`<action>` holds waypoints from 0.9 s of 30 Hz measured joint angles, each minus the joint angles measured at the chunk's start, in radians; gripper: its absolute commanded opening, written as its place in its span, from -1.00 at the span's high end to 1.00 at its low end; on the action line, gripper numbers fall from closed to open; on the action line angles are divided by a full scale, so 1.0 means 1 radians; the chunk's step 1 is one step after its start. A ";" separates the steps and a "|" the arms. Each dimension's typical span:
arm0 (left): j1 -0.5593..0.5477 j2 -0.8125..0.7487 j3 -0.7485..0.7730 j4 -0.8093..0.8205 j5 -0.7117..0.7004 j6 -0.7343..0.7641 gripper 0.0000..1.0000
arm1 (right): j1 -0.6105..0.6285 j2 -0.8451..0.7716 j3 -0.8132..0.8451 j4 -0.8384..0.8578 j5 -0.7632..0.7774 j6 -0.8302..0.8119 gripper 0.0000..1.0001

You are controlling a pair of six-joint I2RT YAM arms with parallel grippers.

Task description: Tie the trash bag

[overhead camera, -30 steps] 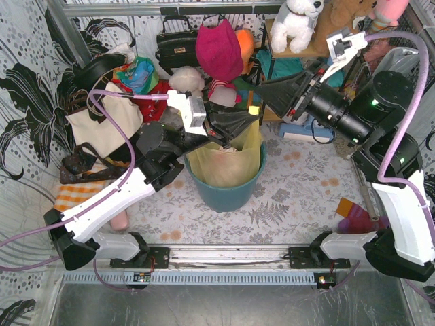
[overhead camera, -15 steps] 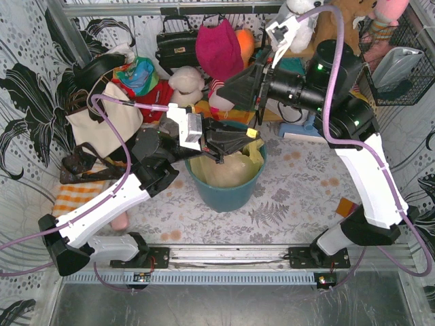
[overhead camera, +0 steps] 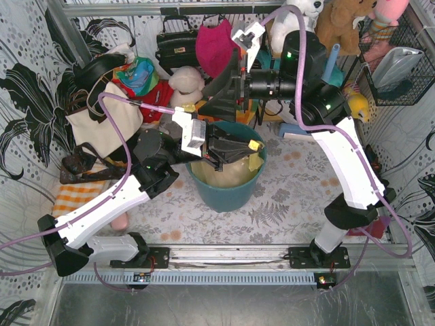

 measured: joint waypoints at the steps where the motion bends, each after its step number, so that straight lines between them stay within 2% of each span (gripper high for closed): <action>1: -0.002 0.000 0.000 -0.006 0.004 0.000 1.00 | 0.004 0.008 0.003 0.000 -0.015 -0.005 -0.40; 7: -0.006 0.000 0.000 -0.037 0.027 0.001 1.00 | 0.026 0.041 0.021 -0.008 -0.061 -0.026 -0.34; 16: -0.021 0.000 0.000 -0.089 0.051 0.008 1.00 | 0.046 0.089 0.076 -0.010 -0.083 -0.033 -0.10; 19: -0.025 0.000 0.000 -0.101 0.052 0.009 1.00 | 0.050 0.101 0.088 -0.005 -0.083 -0.033 0.04; 27: -0.025 -0.003 0.000 -0.132 0.052 0.020 1.00 | 0.051 0.126 0.109 0.000 -0.051 -0.034 0.05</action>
